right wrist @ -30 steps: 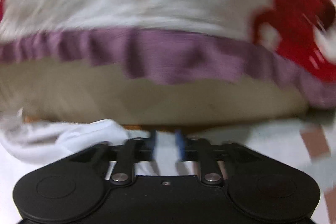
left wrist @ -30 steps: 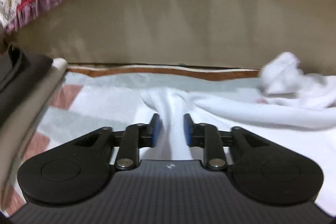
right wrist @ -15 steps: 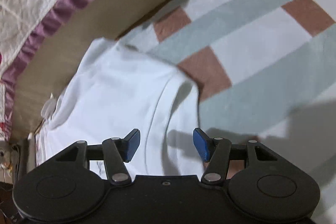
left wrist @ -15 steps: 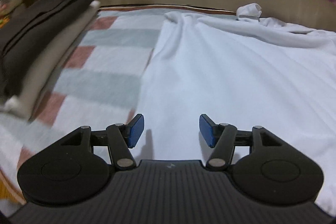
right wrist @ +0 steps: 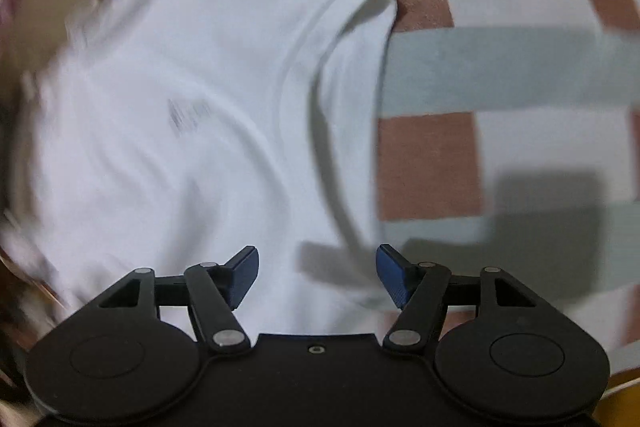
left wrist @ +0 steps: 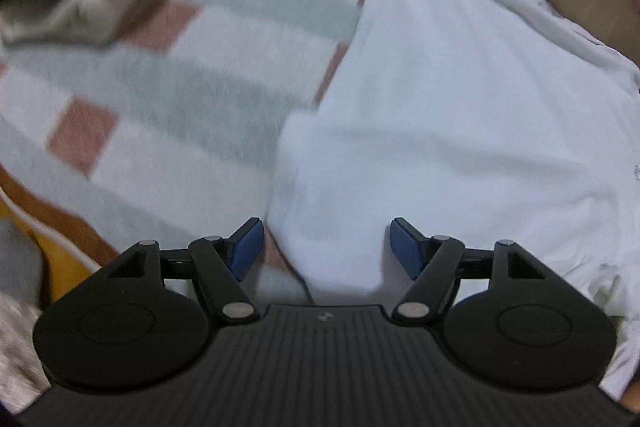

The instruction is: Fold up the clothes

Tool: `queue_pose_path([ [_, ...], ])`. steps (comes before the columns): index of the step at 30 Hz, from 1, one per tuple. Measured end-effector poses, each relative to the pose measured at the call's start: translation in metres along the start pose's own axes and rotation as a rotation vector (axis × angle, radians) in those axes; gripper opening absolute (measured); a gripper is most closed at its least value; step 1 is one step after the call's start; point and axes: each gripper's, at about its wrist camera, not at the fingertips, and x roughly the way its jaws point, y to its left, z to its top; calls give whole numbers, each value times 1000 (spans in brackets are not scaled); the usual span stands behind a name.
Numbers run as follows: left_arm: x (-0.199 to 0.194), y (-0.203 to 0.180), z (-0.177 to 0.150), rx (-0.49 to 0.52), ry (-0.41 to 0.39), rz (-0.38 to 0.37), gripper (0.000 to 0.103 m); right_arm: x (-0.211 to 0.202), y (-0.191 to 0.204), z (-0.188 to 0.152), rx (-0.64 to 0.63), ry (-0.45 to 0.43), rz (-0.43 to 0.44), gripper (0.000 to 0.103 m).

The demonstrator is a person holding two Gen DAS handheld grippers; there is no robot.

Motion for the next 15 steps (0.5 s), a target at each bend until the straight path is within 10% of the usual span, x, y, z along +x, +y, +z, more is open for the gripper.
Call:
queue_pose_path([
  [9,12,-10,-13,-17,39,-5,80,29,-21,2,-74,136,105,79],
  [11,13,-7,-10,-40,29,-5,84,27,-23,3,-83,99,177,66],
  [13,16,-9,-8,-21,6,28,84,32,-13,0,-157,116,150,24],
  [15,15,-15,-12,23,-9,43,74,26,-2,-6,-241,115,123,19],
])
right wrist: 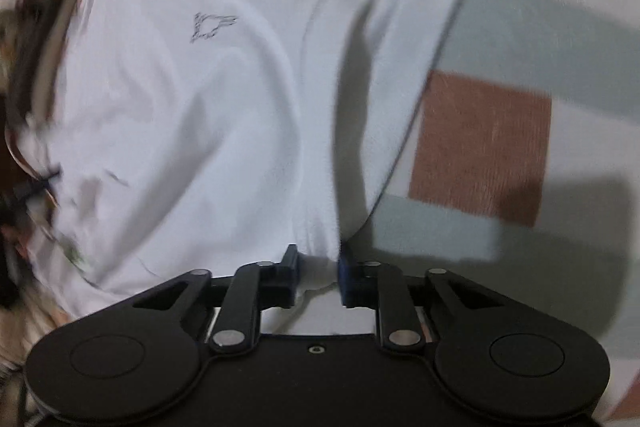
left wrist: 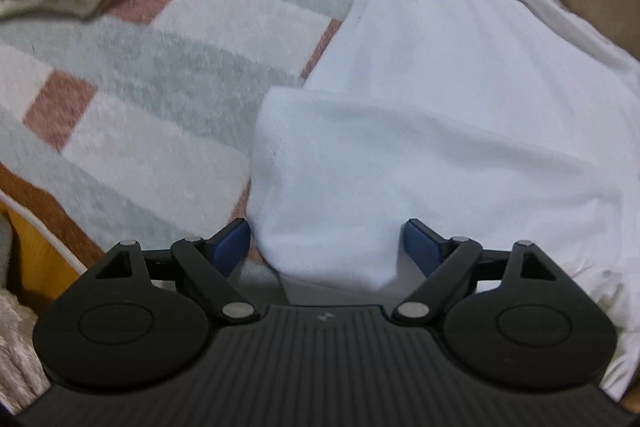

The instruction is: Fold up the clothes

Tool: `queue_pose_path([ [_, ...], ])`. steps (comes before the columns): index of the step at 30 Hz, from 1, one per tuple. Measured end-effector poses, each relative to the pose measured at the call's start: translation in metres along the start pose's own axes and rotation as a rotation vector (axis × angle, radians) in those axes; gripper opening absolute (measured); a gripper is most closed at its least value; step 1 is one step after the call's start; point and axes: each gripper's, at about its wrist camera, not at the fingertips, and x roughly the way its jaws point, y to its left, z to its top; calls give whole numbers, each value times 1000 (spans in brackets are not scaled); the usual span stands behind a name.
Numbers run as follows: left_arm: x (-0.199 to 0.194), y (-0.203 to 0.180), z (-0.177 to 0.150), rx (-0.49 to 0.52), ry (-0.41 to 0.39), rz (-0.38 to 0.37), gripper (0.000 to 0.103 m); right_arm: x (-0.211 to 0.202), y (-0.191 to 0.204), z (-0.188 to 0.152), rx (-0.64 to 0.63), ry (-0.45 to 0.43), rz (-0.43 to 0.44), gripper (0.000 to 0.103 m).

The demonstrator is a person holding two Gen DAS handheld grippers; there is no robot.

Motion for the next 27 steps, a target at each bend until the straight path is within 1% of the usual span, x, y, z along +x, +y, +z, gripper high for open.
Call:
queue_pose_path([
  [1,-2,-2,-2,23,-9,-15,50,-7,8,-3,-45,-7,-17,18],
  [2,-5,-3,-5,45,-18,-46,34,-19,13,-8,-62,-25,-19,17],
  [3,-8,-4,-6,54,-26,-59,14,-33,15,-14,-77,-46,-33,16],
  [5,-13,-4,-8,54,-39,-59,14,-59,15,-27,-126,-93,-124,15],
  [6,-15,-5,-9,54,-46,-59,14,-64,8,-21,-117,-113,-152,15],
  [8,-19,-8,-9,64,-51,-44,14,-62,-5,-15,-43,-124,-126,14],
  [11,-22,-11,-12,91,-59,-26,14,-22,-1,-18,-38,-76,-189,15],
  [13,-26,-8,-14,90,-80,-39,13,-7,3,-12,-72,-40,-235,17],
  [15,-34,-3,-13,80,-123,-61,10,-6,6,-6,-85,-37,-260,18],
  [16,-41,-2,-12,81,-157,-70,9,-6,9,-4,-93,-31,-269,18],
  [19,-76,-4,-13,125,-260,-69,9,-8,20,-3,-135,-19,-294,17],
  [20,-87,-5,-13,147,-283,-67,9,-9,24,-4,-152,-16,-302,17],
  [22,-94,-5,-15,197,-282,-51,9,-15,24,-4,-146,-22,-282,16],
  [23,-88,-5,-17,217,-256,-38,9,-15,23,-3,-145,-17,-283,16],
  [24,-78,-5,-18,232,-214,-21,10,-12,22,-2,-148,-2,-296,16],
  [25,-67,-7,-20,244,-176,14,10,-6,23,1,-153,15,-309,17],
  [26,-59,-10,-20,253,-153,60,10,-1,23,3,-158,32,-322,17],
  [27,-54,-13,-19,262,-138,102,12,1,27,7,-172,43,-339,17],
])
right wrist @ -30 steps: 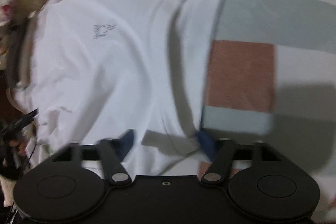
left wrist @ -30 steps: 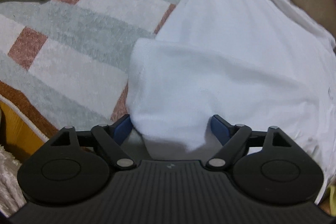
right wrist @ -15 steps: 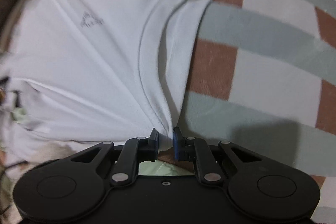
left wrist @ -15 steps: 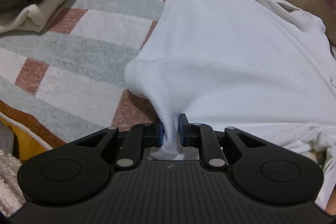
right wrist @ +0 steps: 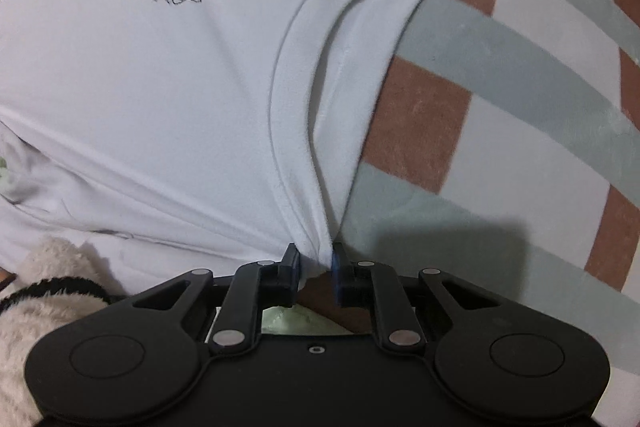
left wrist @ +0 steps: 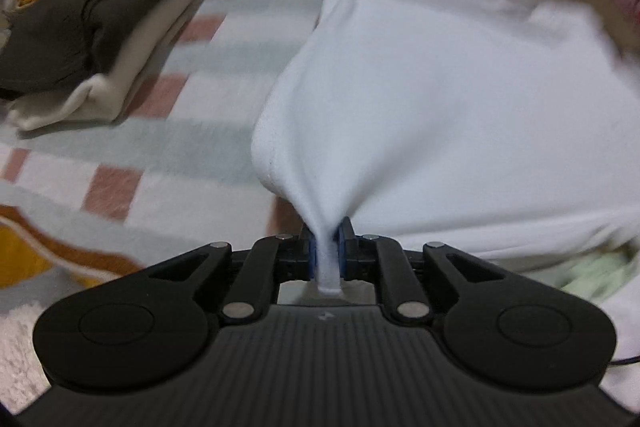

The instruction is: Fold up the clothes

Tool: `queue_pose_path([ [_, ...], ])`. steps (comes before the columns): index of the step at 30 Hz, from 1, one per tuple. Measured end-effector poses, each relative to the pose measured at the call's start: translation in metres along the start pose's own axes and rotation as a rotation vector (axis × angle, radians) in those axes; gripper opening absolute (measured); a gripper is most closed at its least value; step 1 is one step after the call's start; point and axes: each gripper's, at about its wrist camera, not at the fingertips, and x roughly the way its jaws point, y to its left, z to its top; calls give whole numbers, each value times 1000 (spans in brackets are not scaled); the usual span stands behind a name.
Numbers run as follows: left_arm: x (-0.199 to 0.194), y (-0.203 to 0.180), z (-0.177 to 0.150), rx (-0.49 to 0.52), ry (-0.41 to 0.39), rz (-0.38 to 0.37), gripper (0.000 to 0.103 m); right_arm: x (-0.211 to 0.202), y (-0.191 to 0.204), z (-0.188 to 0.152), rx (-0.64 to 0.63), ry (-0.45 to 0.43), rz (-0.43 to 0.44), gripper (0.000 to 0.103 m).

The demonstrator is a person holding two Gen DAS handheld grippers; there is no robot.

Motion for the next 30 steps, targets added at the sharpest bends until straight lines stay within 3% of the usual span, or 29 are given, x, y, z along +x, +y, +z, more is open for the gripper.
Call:
queue_pose_path([
  [2,7,-3,2,2,27,41,19,-6,11,8,-34,15,-77,23],
  [3,6,3,3,-29,20,12,27,-15,20,11,-40,-8,-136,35],
  [4,6,8,3,-69,17,-7,34,-24,29,14,-45,-32,-197,38],
  [7,7,23,2,-192,24,-36,45,-64,73,18,-72,-215,-295,42],
  [9,13,34,1,-288,55,-77,45,-88,103,25,-85,-322,-237,43],
  [11,19,44,-5,-405,81,-150,48,-100,137,28,-146,-394,-84,44],
  [14,30,50,-19,-569,125,-262,51,-83,200,40,-289,-363,120,49],
  [15,33,49,-23,-596,138,-274,51,-71,216,39,-326,-334,147,50],
  [16,34,47,-25,-597,143,-265,51,-58,231,38,-362,-304,172,50],
  [19,32,47,-26,-594,131,-249,53,-28,274,46,-427,-268,117,51],
  [23,33,54,-29,-637,120,-242,57,-7,276,36,-484,-273,140,50],
  [24,33,57,-29,-652,120,-237,57,-3,275,32,-516,-271,134,37],
  [25,32,60,-30,-662,114,-236,57,-2,277,23,-552,-246,140,7],
  [28,22,65,-33,-676,79,-238,57,-11,280,-3,-653,-173,206,6],
  [30,20,63,-34,-667,74,-231,58,-21,277,-21,-696,-164,170,6],
])
